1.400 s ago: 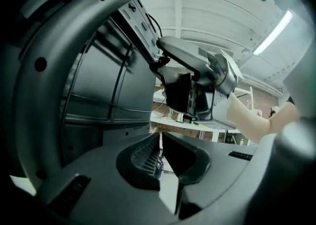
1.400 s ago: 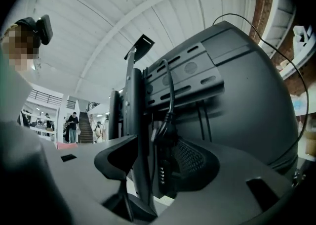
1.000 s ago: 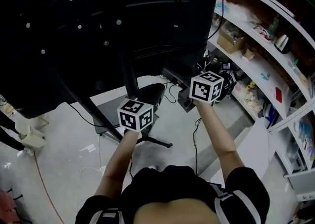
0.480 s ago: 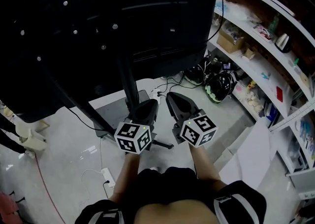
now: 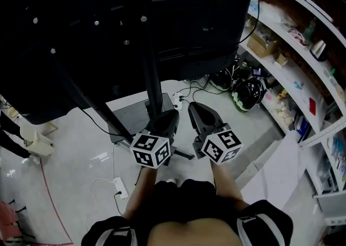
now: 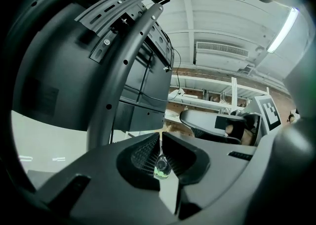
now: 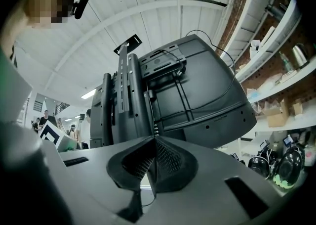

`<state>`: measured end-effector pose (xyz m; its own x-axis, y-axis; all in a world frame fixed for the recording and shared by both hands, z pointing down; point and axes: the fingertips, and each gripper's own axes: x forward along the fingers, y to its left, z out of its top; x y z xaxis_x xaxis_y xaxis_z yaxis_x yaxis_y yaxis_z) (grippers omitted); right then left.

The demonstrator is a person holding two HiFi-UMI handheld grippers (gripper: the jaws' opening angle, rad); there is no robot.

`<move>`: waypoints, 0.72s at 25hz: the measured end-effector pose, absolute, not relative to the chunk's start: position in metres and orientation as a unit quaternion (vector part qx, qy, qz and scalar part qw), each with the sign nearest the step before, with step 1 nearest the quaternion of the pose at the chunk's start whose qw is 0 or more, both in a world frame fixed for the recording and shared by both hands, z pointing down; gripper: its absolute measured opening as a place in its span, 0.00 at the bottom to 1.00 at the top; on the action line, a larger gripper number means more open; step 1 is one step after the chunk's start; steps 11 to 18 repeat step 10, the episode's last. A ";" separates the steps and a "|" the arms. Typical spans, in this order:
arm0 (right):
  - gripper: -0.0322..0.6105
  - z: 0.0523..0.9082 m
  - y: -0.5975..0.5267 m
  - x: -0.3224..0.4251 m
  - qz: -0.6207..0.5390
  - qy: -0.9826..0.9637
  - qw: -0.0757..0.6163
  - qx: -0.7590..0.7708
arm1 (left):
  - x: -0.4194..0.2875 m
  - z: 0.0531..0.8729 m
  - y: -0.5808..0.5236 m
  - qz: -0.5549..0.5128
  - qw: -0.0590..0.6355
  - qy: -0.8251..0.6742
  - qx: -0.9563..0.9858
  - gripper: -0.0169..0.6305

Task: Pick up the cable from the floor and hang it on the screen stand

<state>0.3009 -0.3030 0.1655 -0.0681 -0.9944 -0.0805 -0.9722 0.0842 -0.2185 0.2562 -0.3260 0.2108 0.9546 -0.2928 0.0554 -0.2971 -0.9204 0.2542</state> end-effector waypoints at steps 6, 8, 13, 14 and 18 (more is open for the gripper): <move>0.09 0.175 -0.306 0.288 -0.058 0.718 0.099 -0.687 | 0.244 0.219 -0.329 0.014 0.133 -0.148 0.980 0.06; 0.09 0.179 -0.308 0.279 -0.058 0.722 0.096 -0.683 | 0.239 0.223 -0.331 0.015 0.132 -0.147 0.980 0.06; 0.09 0.183 -0.309 0.271 -0.058 0.725 0.092 -0.680 | 0.235 0.226 -0.332 0.016 0.133 -0.146 0.980 0.06; 0.09 0.183 -0.309 0.271 -0.058 0.725 0.092 -0.680 | 0.235 0.226 -0.332 0.016 0.133 -0.146 0.980 0.06; 0.09 0.183 -0.309 0.271 -0.058 0.725 0.092 -0.680 | 0.235 0.226 -0.332 0.016 0.133 -0.146 0.980 0.06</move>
